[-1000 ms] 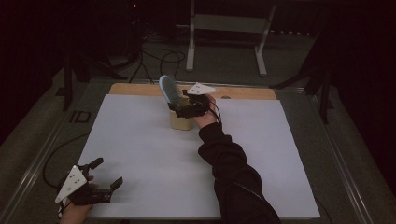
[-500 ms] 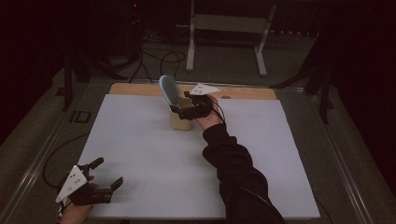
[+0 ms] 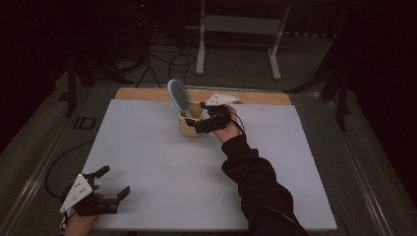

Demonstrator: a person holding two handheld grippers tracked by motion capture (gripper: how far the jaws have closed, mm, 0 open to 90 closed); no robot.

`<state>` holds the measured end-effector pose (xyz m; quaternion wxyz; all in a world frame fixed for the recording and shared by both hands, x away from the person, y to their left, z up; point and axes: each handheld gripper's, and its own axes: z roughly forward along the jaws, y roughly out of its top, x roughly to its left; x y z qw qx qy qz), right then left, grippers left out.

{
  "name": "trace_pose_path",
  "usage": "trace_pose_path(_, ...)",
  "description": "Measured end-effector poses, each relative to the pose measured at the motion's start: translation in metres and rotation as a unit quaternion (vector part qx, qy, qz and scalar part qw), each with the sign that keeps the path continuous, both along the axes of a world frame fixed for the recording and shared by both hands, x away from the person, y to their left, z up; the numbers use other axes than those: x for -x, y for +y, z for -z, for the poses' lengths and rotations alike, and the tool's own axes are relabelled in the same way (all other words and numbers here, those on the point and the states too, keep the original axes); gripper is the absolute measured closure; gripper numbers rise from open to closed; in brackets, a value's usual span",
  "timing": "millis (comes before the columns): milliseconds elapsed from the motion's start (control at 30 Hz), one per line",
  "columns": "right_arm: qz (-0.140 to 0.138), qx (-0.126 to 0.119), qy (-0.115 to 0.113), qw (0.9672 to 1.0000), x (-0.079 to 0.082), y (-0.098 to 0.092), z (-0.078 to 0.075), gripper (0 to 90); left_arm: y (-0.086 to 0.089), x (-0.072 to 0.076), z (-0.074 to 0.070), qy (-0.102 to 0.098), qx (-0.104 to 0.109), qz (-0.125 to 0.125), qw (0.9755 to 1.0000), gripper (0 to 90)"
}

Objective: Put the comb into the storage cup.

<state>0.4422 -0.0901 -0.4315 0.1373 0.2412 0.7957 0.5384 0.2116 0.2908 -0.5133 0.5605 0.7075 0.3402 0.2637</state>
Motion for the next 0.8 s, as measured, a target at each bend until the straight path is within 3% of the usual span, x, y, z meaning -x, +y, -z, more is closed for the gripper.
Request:
trace_pose_path(367,-0.004,0.008,-0.006,0.9999,0.019,-0.022,-0.004,10.9,0.000,0.000,0.000,0.000,-0.002,0.000,1.0000,0.0)
trace_pose_path(800,0.007,0.005,0.000,1.0000,0.044,-0.064,0.007,10.4,0.000,0.000,0.000,0.002,-0.001,0.000,1.0000,0.0)
